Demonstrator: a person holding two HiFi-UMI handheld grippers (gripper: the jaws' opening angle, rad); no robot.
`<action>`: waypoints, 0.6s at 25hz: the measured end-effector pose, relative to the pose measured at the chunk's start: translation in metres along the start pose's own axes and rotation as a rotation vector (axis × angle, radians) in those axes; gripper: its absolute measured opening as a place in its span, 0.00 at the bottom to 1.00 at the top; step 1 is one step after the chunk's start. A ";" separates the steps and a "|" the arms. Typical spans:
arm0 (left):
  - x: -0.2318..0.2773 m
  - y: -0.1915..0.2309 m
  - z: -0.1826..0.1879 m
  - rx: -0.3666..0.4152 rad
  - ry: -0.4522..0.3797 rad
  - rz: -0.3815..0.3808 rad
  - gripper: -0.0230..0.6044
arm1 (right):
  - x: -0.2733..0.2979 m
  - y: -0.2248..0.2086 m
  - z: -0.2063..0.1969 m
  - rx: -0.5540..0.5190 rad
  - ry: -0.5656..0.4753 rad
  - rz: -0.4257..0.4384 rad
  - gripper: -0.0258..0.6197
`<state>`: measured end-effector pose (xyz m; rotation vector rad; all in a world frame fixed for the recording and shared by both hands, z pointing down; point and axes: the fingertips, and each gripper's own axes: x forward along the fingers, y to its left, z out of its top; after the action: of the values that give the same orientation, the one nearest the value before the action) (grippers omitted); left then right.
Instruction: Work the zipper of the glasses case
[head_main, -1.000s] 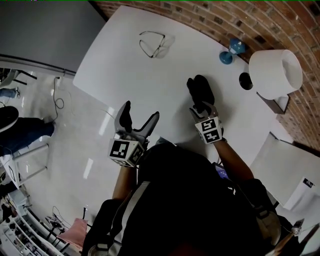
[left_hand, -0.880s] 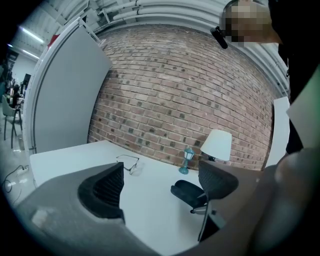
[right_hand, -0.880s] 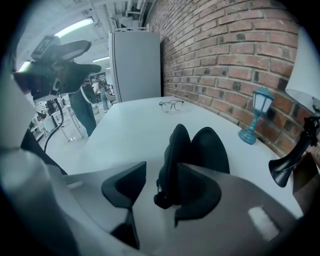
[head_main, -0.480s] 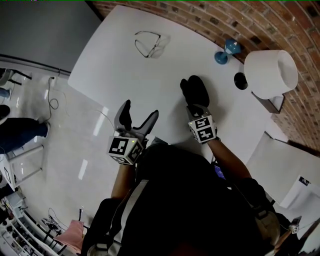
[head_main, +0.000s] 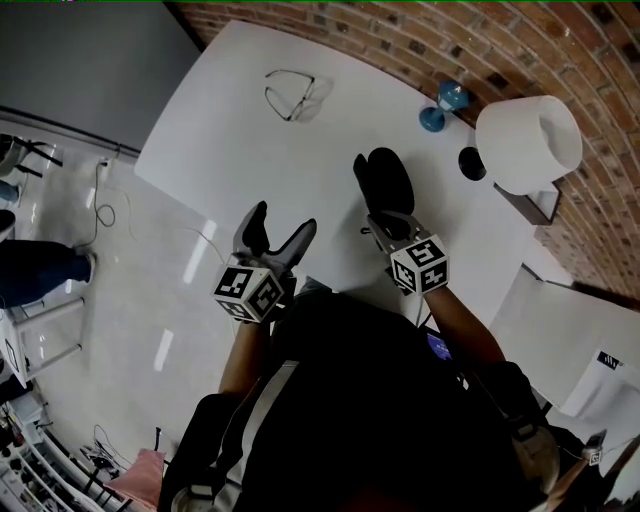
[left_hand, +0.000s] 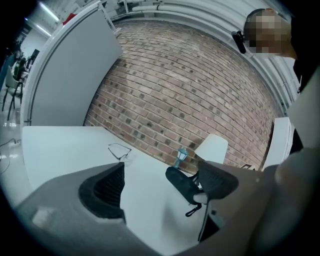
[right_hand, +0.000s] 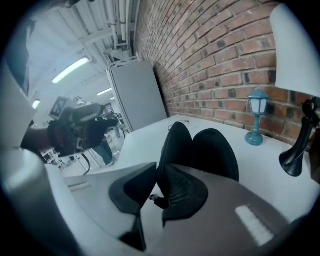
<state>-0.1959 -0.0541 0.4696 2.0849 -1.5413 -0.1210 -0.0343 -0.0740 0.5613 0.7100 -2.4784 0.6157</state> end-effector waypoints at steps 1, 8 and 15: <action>0.002 -0.002 -0.001 0.002 0.005 -0.009 0.78 | -0.004 0.004 0.006 0.008 -0.022 0.021 0.12; 0.034 -0.037 -0.009 -0.052 0.052 -0.184 0.77 | -0.045 0.037 0.048 0.152 -0.186 0.262 0.12; 0.062 -0.084 -0.013 -0.305 0.032 -0.461 0.77 | -0.093 0.065 0.079 0.151 -0.307 0.406 0.12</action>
<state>-0.0971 -0.0889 0.4557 2.1356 -0.9290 -0.4565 -0.0283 -0.0329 0.4289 0.3735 -2.9167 0.9068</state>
